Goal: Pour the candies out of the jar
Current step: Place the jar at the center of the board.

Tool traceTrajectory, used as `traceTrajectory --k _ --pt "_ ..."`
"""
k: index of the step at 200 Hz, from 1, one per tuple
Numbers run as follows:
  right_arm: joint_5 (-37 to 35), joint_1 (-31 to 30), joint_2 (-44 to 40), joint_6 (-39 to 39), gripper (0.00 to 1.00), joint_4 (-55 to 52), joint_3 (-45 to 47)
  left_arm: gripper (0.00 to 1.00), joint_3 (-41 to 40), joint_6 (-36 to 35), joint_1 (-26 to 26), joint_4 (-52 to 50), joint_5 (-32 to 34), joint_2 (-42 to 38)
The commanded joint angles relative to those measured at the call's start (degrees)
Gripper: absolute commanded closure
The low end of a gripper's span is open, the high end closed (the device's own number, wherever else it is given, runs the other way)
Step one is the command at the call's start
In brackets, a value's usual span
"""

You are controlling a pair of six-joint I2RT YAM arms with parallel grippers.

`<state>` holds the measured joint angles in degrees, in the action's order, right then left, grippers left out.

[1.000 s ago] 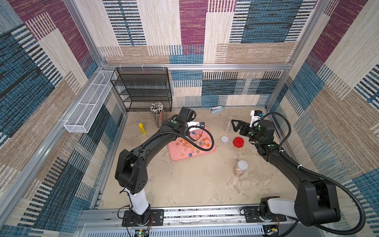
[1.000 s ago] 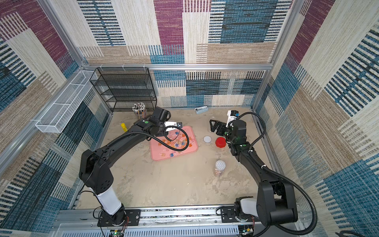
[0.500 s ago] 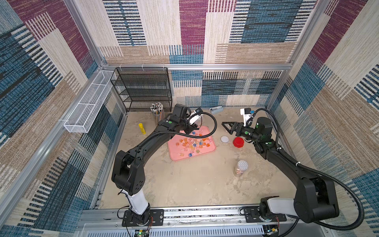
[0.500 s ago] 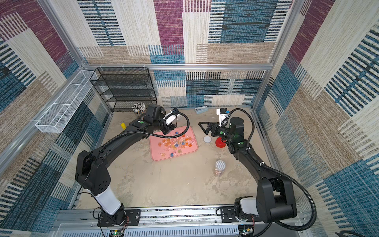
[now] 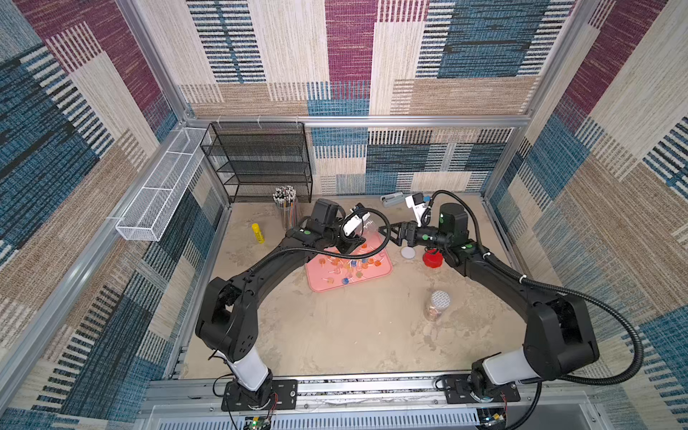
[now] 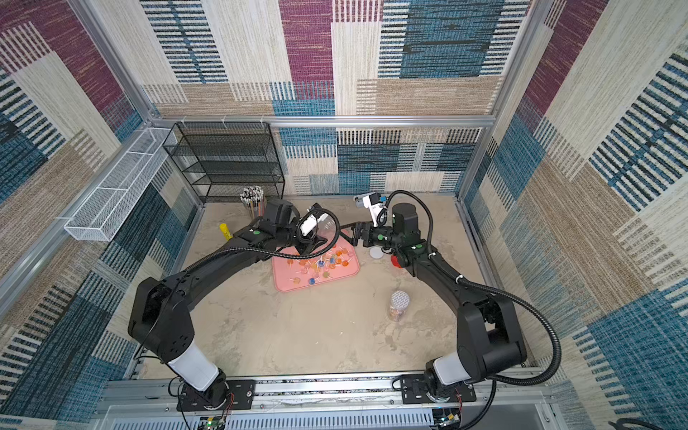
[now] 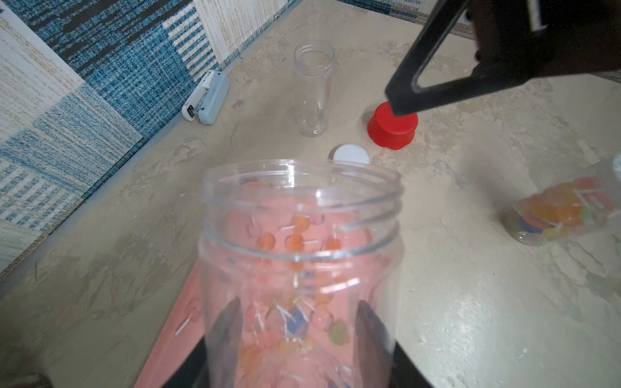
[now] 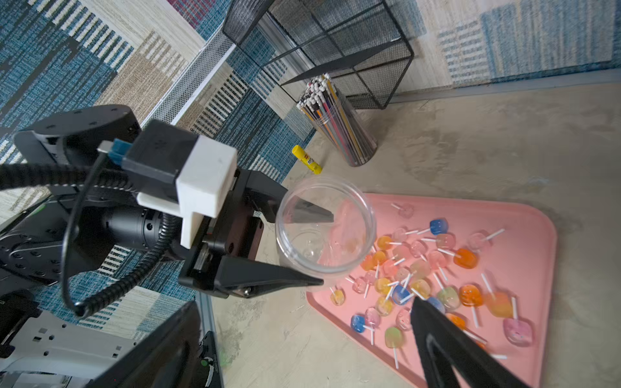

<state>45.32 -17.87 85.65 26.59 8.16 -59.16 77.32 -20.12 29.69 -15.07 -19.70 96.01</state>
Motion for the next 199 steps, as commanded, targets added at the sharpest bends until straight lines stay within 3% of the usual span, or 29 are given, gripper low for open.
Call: traceTrajectory --k 1,95,132,191,199 --pt "0.45 -1.08 2.02 1.59 0.00 2.09 -1.75 1.00 -1.15 0.29 0.70 2.82 -1.32 -1.12" --pt "1.20 -4.91 8.27 4.70 0.03 4.78 -4.73 1.00 -1.91 -2.42 2.69 2.34 2.10 -2.05" --pt "1.23 -4.99 8.79 4.92 0.14 4.95 -4.75 1.00 -1.66 -2.73 3.09 1.80 2.65 -2.18" --pt "1.26 -4.98 8.57 5.05 0.40 5.97 -4.32 1.00 -1.75 -3.17 3.44 1.62 3.27 -2.90" --pt "1.26 -4.98 8.52 5.01 0.42 6.05 -4.21 0.96 -1.81 -3.29 3.44 1.46 3.27 -2.85"
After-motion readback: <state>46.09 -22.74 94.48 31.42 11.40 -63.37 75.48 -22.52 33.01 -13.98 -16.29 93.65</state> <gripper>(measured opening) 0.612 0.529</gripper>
